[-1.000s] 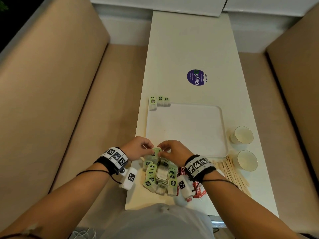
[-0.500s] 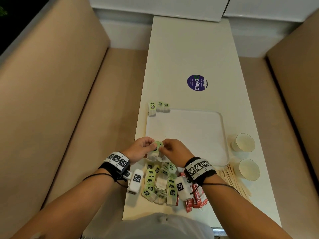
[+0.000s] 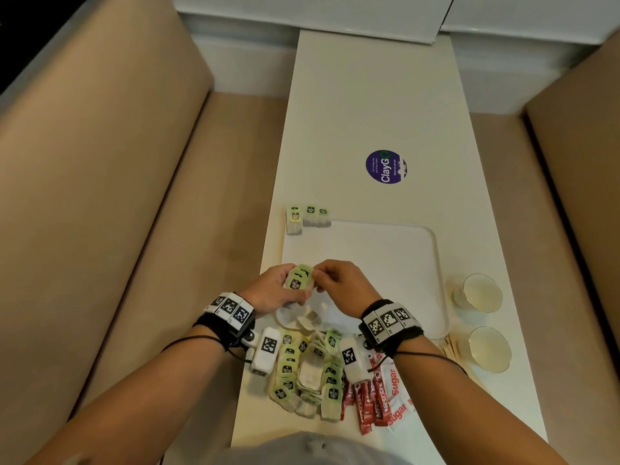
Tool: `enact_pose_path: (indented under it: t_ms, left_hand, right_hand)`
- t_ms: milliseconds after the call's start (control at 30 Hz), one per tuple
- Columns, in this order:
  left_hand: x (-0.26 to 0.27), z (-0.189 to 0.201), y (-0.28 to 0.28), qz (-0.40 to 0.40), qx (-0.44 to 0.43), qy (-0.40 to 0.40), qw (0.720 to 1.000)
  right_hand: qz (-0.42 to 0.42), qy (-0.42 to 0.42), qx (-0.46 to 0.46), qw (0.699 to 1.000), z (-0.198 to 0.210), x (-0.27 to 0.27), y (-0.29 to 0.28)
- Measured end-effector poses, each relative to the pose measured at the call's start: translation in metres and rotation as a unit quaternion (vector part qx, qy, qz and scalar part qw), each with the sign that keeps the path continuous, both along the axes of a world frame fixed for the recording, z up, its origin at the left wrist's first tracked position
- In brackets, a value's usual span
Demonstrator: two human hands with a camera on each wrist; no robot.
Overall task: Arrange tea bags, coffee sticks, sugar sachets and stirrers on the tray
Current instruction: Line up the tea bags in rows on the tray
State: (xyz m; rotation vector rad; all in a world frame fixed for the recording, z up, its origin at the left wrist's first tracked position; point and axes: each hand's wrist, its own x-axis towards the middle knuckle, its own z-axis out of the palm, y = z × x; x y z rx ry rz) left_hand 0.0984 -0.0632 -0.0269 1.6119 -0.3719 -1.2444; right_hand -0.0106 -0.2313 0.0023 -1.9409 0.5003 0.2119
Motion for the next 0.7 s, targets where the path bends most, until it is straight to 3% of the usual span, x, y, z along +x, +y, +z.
enact_pose_path:
  t_ms: [167, 400, 700]
  left_hand:
    - [0.007, -0.001, -0.004, -0.018, 0.012, 0.004, 1.000]
    - [0.021, -0.009, -0.008, 0.017, 0.052, 0.030, 0.998]
    - [0.039, -0.008, -0.027, 0.039, 0.048, 0.018, 0.998]
  right_hand:
    - [-0.013, 0.007, 0.009, 1.000, -0.007, 0.007, -0.005]
    - [-0.073, -0.007, 0.036, 0.997, -0.017, 0.016, -0.015]
    - [-0.041, 0.027, 0.044, 0.998, -0.033, 0.033, -0.022]
